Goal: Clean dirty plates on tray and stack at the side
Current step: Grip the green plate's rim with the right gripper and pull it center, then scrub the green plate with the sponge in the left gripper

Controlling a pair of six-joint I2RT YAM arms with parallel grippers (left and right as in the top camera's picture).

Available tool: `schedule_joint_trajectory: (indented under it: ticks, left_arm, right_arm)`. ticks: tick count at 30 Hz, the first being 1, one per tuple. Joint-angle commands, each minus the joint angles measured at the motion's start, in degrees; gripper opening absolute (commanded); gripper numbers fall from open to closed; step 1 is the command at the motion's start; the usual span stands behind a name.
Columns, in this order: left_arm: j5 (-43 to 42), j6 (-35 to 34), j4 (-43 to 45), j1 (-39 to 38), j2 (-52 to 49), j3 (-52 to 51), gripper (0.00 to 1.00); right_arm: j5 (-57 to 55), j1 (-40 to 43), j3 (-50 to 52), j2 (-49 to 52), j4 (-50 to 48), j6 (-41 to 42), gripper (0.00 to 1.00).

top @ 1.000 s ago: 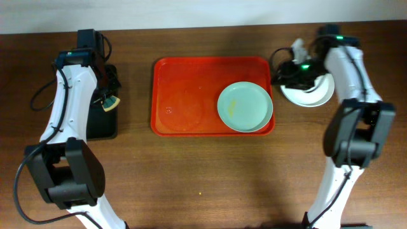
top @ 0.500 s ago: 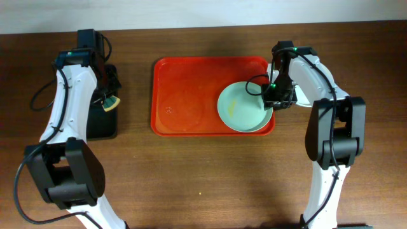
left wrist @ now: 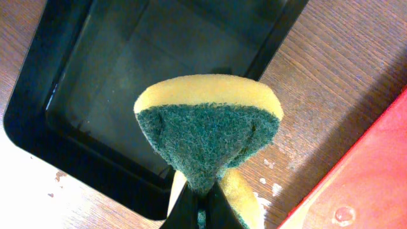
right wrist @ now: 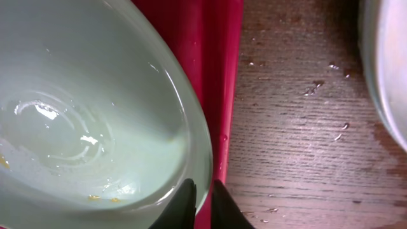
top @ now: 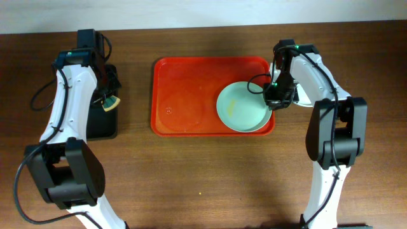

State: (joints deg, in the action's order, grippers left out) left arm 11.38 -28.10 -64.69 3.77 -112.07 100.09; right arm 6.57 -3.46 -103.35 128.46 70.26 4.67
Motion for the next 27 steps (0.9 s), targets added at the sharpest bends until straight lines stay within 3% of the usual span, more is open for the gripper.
schedule_joint_trajectory:
  ticks: [1,6,10,15,16,17,18,21,27]
  left_arm:
    - [0.0,0.9,0.1,0.1,1.4,1.0,0.00]
    - [0.0,0.9,0.1,0.1,1.4,1.0,0.00]
    - [-0.7,1.0,0.4,0.1,1.4,1.0,0.00]
    - [-3.1,1.0,2.7,0.1,1.4,1.0,0.00]
    - [-4.7,1.0,2.7,0.1,1.4,1.0,0.00]
    - [-8.6,3.5,3.1,-0.1,1.4,1.0,0.00]
    - [-10.8,5.3,3.5,-0.7,1.4,1.0,0.00]
    - [-11.2,5.5,3.3,-3.2,1.4,1.0,0.00]
    - [-11.2,5.5,4.2,-10.2,1.4,1.0,0.00]
  right_arm:
    - [0.2,-0.3,-1.1,-1.6,0.1,0.3,0.11]
    - [-0.6,-0.4,2.8,-1.4,-2.4,0.3,0.16]
    - [11.1,-3.0,3.2,-1.4,-4.3,1.6,0.06]
    - [8.3,-6.0,3.2,-1.4,-7.2,3.8,0.06]
    - [8.2,-6.4,3.3,-1.3,-8.4,3.8,0.07]
    - [8.2,-7.3,4.0,-1.3,-11.9,3.8,0.22]
    - [7.9,-7.8,4.6,-1.2,-14.8,4.5,0.24]
    - [4.1,-8.1,4.7,-0.6,-16.3,8.3,0.25]
    - [7.6,-11.9,5.7,0.0,-20.1,13.6,0.25]
